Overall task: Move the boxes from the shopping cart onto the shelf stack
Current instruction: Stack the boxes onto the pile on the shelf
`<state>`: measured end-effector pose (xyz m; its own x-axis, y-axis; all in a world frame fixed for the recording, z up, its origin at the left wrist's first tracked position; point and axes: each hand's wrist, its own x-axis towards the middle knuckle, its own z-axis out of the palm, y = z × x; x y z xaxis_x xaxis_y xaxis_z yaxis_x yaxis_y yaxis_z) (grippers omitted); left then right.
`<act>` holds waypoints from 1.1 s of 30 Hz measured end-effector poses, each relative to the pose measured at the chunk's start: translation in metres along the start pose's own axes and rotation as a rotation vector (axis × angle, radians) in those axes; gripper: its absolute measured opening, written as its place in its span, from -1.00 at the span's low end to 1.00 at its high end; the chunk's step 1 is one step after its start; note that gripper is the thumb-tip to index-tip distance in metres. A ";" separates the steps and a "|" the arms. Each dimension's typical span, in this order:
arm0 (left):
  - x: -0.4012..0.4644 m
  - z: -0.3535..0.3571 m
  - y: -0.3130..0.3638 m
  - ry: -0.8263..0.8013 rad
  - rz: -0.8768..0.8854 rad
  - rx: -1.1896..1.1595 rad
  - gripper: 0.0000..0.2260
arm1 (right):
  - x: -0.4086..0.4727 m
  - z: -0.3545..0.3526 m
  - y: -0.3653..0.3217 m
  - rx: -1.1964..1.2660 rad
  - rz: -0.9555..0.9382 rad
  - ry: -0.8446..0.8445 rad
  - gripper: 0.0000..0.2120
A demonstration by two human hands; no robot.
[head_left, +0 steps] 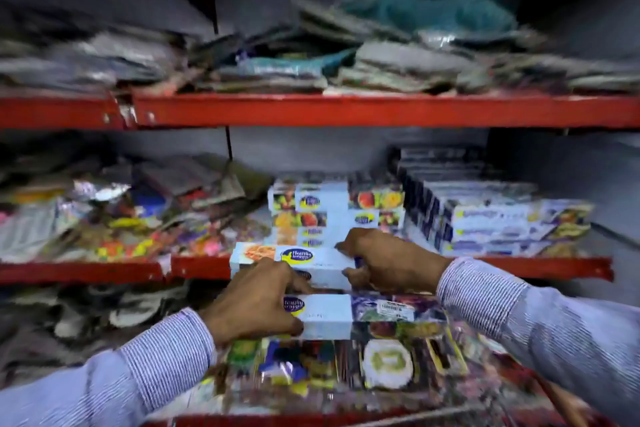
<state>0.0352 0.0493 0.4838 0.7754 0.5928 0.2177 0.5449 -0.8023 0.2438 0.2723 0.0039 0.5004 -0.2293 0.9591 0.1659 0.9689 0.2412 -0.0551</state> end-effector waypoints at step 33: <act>0.129 -0.018 -0.042 0.055 -0.050 0.030 -0.56 | 0.110 0.005 0.092 0.088 0.228 0.225 -0.79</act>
<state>0.1066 0.1604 0.5186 0.7290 0.6343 0.2574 0.5923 -0.7730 0.2274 0.3356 0.1325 0.5089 0.0279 0.9355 0.3522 0.9789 0.0458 -0.1993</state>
